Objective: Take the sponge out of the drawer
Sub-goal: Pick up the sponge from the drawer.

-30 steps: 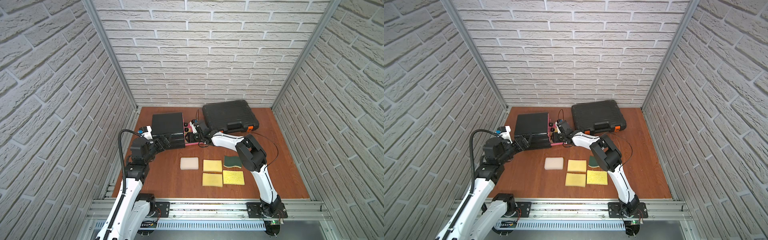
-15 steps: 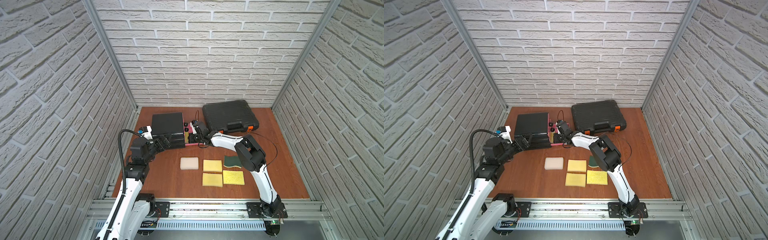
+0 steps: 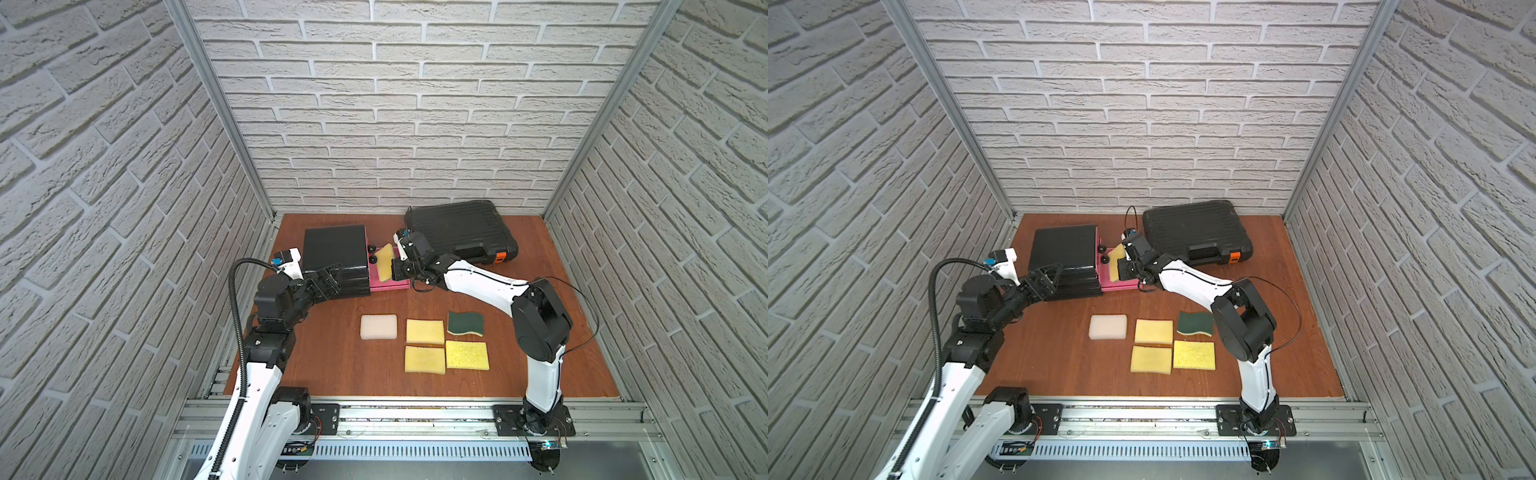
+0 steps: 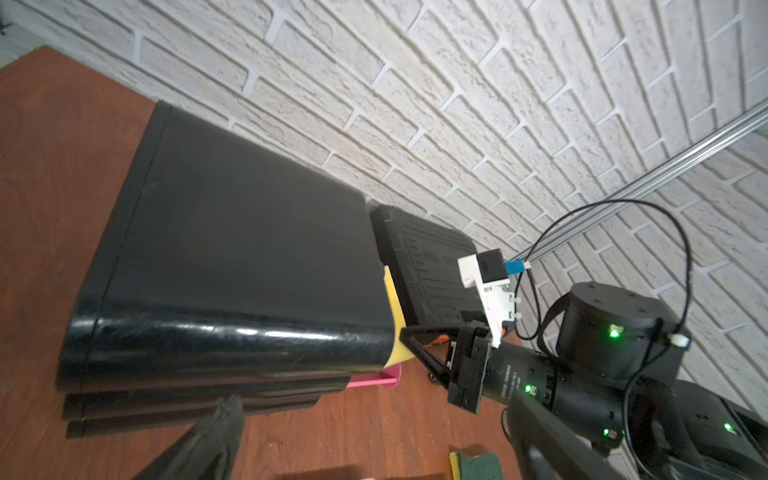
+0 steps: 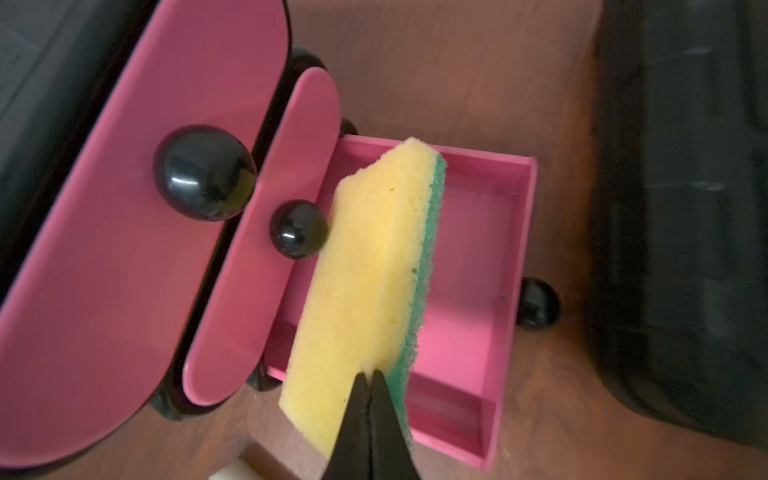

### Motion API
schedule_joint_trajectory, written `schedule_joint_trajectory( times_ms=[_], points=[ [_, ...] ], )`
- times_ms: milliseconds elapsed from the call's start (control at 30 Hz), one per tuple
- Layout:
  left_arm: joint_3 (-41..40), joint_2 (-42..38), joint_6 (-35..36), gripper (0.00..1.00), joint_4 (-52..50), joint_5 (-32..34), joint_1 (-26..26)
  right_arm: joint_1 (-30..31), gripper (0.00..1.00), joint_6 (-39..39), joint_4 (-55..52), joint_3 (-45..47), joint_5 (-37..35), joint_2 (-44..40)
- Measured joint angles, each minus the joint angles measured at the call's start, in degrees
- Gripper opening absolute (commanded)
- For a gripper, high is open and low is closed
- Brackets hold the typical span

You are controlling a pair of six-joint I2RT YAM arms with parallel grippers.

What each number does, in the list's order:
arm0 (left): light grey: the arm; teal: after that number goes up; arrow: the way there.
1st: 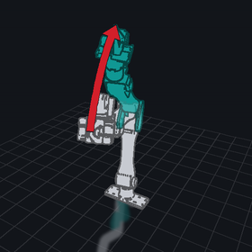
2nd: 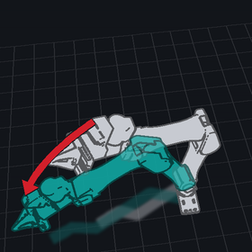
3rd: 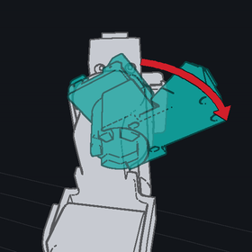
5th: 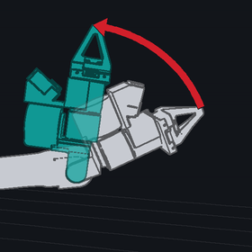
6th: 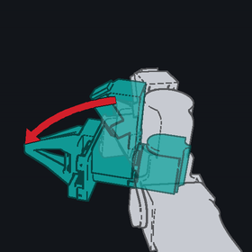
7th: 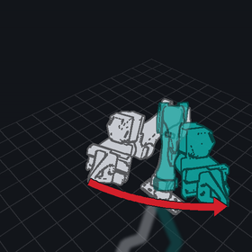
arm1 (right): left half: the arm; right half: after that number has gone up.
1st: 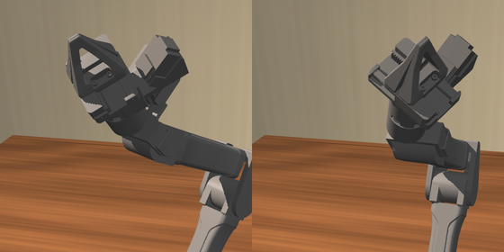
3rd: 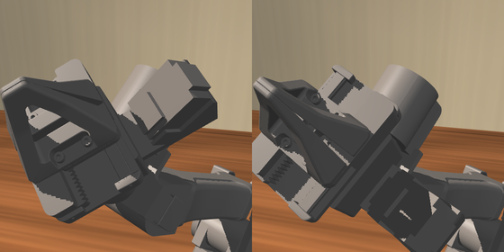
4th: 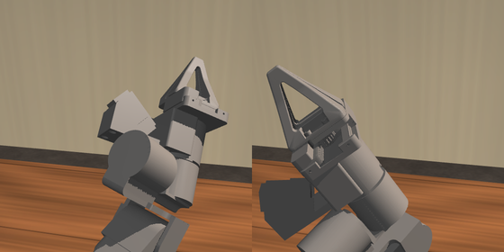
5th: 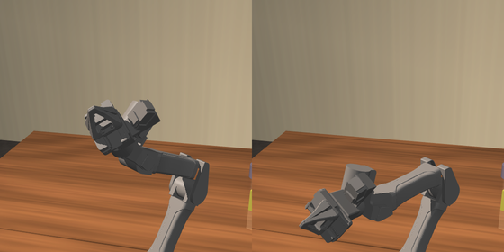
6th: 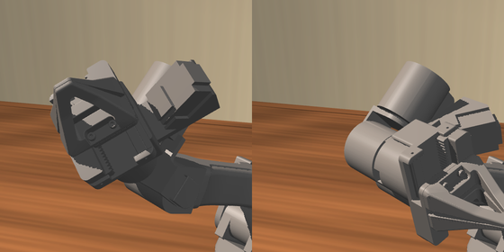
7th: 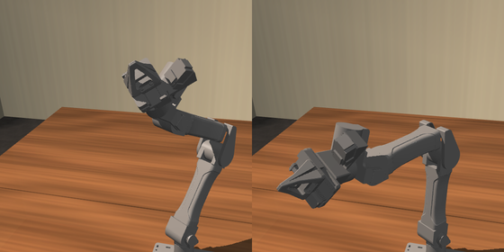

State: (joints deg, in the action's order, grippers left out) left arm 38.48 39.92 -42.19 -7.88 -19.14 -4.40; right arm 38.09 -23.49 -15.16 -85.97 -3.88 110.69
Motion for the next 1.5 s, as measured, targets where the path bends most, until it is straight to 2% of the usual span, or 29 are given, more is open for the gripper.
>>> schedule_joint_trajectory(
  times_ms=[133,267,400,533,733,800,900,1000,1100,1133,1200,1233,1267,1300,1333,1367,1433,1500],
  points=[
    [2.45,1.9,-0.11,0.98,0.15,-2.91,-0.17,-0.02,0.03,3.04,-3.5,2.75,-4.28,-5.62],
    [4.26,6.54,0.22,0.97,0.48,-7.54,-1.66,-0.11,0.03,7.87,-6.8,7.63,-3.08,-13.55],
    [5.97,11.98,2.84,0.96,-0.39,-11.04,-5.92,-0.28,0.03,14.14,-9.7,9.73,4.28,-21.22],
    [10.21,16.85,7.48,0.94,-2.49,-12.98,-11.5,-0.72,0.03,20.55,-11.5,10.19,15.13,-26.36],
    [12.15,21.09,12.13,0.91,-3.54,-13.84,-14.1,-0.76,0.03,25.92,-13.77,11.21,26.03,-27.06],
    [12.15,21.77,13.03,0.87,-4.26,-13.9,-14.36,-0.76,0.03,26.67,-14.43,11.21,28.06,-26.51],
    [12.15,22.73,14.16,0.72,-4.72,-13.94,-14.88,-0.76,0.03,27.32,-14.67,11.21,30.21,-25.64],
    [11.69,23.3,14.43,0.42,-4.5,-14.29,-15.96,-0.76,0.03,27.41,-14.69,11.21,31.21,-24.9],
    [9.77,23.17,14.47,0.06,-3.65,-13.86,-17.53,-0.83,0.03,27.39,-15.3,11.21,31.32,-24.52],
    [8.76,22.95,14.29,0.0,-3.43,-13.29,-17.97,-0.85,0.03,27.36,-15.98,11.21,31.34,-24.48],
    [6.58,22.12,13.75,0.0,-2.67,-12.17,-19.26,-1.05,0.03,27.32,-16.37,11.21,31.63,-24.37],
    [5.38,21.42,12.98,0.0,-2.34,-11.28,-20.09,-1.18,0.07,27.19,-16.72,11.21,31.82,-24.33],
    [4.44,20.65,12.35,0.0,-2.21,-10.32,-20.83,-1.2,0.14,26.95,-16.92,11.21,31.91,-24.33],
    [3.61,19.8,11.58,0.0,-2.21,-9.2,-21.64,-1.2,0.16,26.53,-16.74,11.28,31.93,-24.33],
    [2.51,18.51,10.54,0.0,-2.23,-7.91,-22.91,-1.18,0.22,26.45,-15.85,11.41,31.74,-24.33],
    [1.49,17.14,9.73,0.0,-2.23,-6.58,-24.15,-1.18,0.35,25.88,-15.04,11.56,31.36,-24.33],
    [-0.59,14.1,7.45,0.0,-2.43,-3.5,-26.53,-1.18,0.45,25.0,-13.49,12.41,30.01,-24.44],
    [-2.51,11.08,5.57,0.0,-2.95,0.5,-28.76,-1.18,0.49,23.69,-12.41,13.84,27.71,-24.81]
  ],
)
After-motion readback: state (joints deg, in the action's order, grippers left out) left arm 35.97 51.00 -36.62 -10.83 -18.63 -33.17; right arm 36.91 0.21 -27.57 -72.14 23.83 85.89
